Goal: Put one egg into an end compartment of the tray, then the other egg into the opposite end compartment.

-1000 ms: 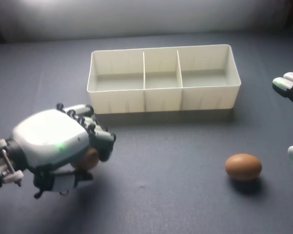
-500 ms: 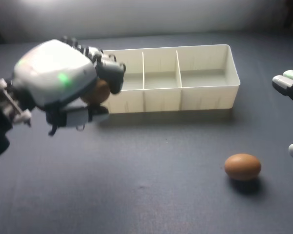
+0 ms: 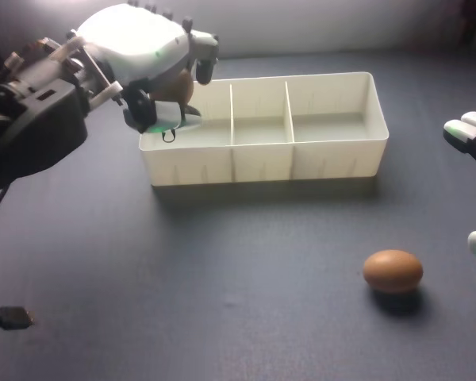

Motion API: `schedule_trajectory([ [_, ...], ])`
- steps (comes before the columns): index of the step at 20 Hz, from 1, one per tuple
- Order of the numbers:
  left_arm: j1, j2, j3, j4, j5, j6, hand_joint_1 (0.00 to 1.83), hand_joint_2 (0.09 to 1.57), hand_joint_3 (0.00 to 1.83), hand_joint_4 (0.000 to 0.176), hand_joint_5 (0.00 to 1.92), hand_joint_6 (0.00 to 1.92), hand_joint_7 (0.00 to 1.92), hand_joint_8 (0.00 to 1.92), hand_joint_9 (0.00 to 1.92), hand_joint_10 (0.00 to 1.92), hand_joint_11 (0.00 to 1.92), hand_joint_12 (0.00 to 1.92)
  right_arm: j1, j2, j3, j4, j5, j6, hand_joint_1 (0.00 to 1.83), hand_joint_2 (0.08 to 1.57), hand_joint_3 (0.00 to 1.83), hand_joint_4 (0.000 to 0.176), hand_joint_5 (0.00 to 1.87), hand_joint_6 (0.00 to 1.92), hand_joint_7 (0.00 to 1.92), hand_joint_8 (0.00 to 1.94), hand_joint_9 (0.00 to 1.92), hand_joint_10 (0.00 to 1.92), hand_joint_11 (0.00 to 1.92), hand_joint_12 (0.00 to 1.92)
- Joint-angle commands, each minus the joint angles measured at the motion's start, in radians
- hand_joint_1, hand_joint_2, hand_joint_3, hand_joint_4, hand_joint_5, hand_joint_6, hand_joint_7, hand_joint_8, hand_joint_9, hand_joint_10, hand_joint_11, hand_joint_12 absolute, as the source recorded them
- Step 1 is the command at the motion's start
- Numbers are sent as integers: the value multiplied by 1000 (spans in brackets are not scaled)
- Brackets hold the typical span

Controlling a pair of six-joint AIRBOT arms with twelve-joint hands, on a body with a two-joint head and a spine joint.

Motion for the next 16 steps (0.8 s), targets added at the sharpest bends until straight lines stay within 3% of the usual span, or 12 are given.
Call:
schedule_trajectory([
  [1, -8, -5, 22, -11, -67, 5, 678, 1252, 0, 0, 95, 845, 373, 690, 307, 1010, 74, 1741, -1, -1, 4, -6, 126, 7, 258, 1370, 2, 0, 0, 0, 0, 0, 0, 0, 0, 0],
  [2, -7, -17, 36, -22, -53, 5, 692, 1213, 0, 40, 18, 667, 178, 380, 61, 704, 14, 1382, -1, -1, 4, -6, 126, 7, 265, 1374, 3, 0, 0, 0, 0, 0, 0, 0, 0, 0],
  [4, 1, -37, 55, -36, -37, 5, 650, 1196, 0, 48, 0, 286, 33, 77, 1, 153, 0, 854, -1, -2, 4, -7, 126, 10, 275, 1370, 1, 0, 0, 0, 0, 0, 0, 0, 0, 0],
  [5, 7, -39, 54, -37, -38, 4, 522, 1228, 4, 58, 0, 74, 6, 15, 0, 30, 0, 395, -1, -2, 4, -9, 126, 12, 288, 1368, 0, 0, 0, 0, 0, 0, 0, 0, 0, 0],
  [7, 20, -17, 23, -30, -77, -6, 191, 1281, 10, 115, 0, 0, 0, 0, 0, 0, 0, 25, -1, -3, 4, -16, 126, 18, 284, 1338, 0, 0, 0, 0, 0, 0, 0, 0, 0, 0],
  [8, 24, -9, 12, -22, -99, -18, 191, 1281, 10, 115, 0, 0, 0, 0, 0, 0, 0, 25, -1, -4, 3, -21, 126, 24, 284, 1338, 0, 0, 0, 0, 0, 0, 0, 0, 0, 0],
  [9, 27, 1, 1, -15, -124, -31, 102, 1264, 2, 152, 0, 0, 0, 0, 0, 0, 0, 4, -3, -4, 3, -27, 126, 32, 318, 1319, 0, 0, 0, 0, 0, 0, 0, 0, 0, 0],
  [10, 38, 23, -24, 0, -175, -57, 15, 1257, 0, 160, 0, 0, 0, 0, 0, 0, 0, 0, -3, -4, 4, -40, 124, 44, 457, 1278, 0, 0, 0, 0, 0, 0, 0, 0, 0, 0],
  [13, 82, 95, -109, 26, -328, -90, 0, 1303, 20, 175, 0, 0, 0, 0, 0, 0, 0, 0, 0, -4, 9, -79, 89, 82, 510, 1254, 0, 0, 0, 0, 0, 0, 0, 0, 0, 0],
  [14, 100, 126, -144, 41, -380, -96, 0, 1434, 32, 119, 0, 0, 0, 0, 0, 0, 0, 0, 2, -6, 13, -85, 72, 88, 547, 1245, 0, 0, 0, 0, 0, 0, 0, 0, 0, 0],
  [15, 117, 154, -179, 57, -428, -97, 105, 1438, 14, 88, 0, 0, 0, 0, 0, 0, 0, 0, 6, -9, 17, -88, 54, 90, 564, 1239, 0, 0, 0, 0, 0, 0, 0, 0, 0, 0],
  [16, 139, 181, -213, 68, -476, -97, 172, 1397, 0, 123, 0, 0, 0, 0, 0, 0, 0, 0, 11, -13, 22, -89, 34, 91, 591, 1228, 0, 0, 0, 0, 0, 0, 0, 0, 0, 0],
])
